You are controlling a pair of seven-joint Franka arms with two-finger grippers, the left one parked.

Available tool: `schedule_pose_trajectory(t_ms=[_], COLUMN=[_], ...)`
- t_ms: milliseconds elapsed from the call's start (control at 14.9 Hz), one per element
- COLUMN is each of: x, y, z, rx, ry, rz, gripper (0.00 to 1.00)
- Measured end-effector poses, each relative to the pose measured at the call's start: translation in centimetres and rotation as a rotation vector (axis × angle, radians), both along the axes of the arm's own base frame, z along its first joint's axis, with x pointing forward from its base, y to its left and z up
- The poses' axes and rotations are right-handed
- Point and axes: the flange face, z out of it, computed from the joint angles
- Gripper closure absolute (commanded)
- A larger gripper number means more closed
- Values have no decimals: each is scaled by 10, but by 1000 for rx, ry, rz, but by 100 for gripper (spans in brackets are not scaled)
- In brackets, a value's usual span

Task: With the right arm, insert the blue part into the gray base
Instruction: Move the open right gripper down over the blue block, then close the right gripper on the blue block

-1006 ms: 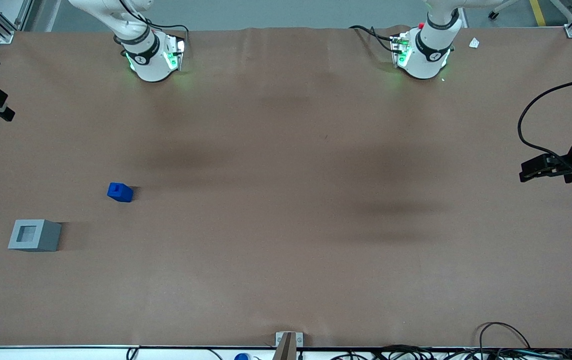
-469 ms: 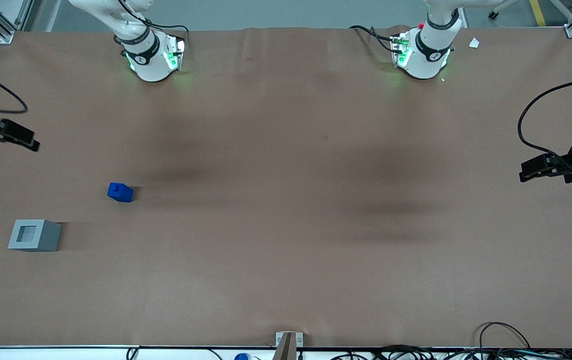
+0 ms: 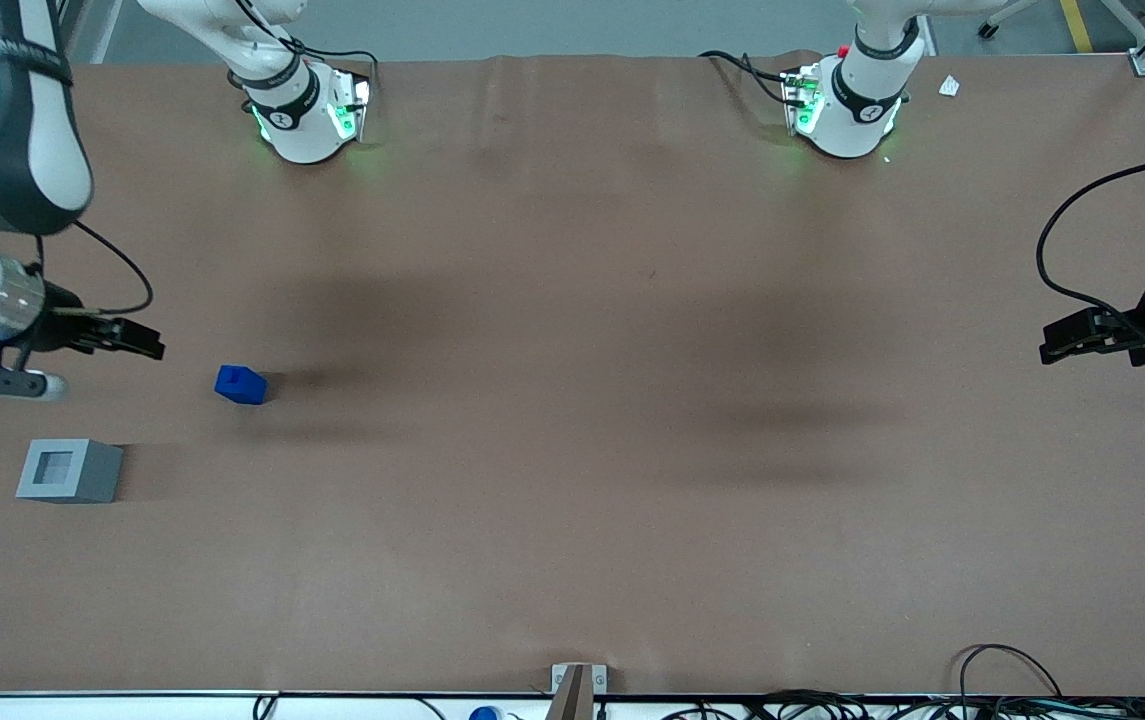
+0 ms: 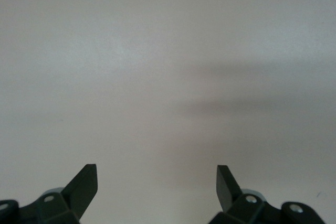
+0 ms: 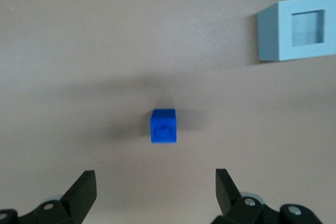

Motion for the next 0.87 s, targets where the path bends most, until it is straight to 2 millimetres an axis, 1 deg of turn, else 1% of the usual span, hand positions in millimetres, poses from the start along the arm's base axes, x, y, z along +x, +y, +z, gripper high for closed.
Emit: schedule_pose_trajectory(t_ms=[134,268,402,536,872], x=[3,-1,-8,-13,-30], y=[-5,-8,-8,-7,-4], z=[-42,-85,-117,-134,-158], rx=[-5,-9,-10,-8,-6], ry=[-31,-50,-46,-25,-5], rz=[-9,-16,-18,-17,-14], gripper=[0,0,0,0,0])
